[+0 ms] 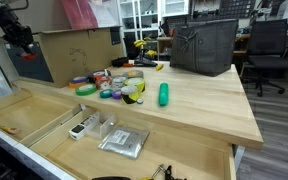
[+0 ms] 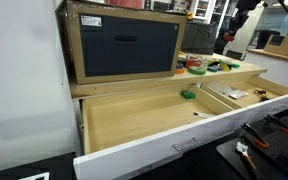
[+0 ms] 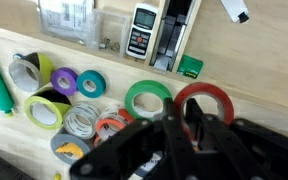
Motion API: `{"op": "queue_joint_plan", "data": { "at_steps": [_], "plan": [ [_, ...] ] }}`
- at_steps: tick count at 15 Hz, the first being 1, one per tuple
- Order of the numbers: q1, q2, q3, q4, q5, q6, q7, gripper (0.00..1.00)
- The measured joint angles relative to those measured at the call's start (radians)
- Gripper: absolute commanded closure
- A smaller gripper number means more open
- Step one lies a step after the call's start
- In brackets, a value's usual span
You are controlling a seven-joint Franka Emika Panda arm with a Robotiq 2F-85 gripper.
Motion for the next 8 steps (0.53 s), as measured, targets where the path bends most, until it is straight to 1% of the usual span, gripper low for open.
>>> {"op": "queue_joint_plan", "data": {
  "at_steps": [2, 3, 6, 8],
  "plan": [
    [0.000, 0.045, 0.016, 0.047, 0.006, -0.013, 0.006, 0.96],
    [-0.001, 0.062, 0.024, 0.060, 0.005, -0.013, 0.007, 0.83],
    [0.000, 0.078, 0.045, 0.065, -0.003, -0.011, 0.007, 0.83],
    [-0.001, 0.079, 0.047, 0.065, -0.003, -0.011, 0.007, 0.83]
  ]
}}
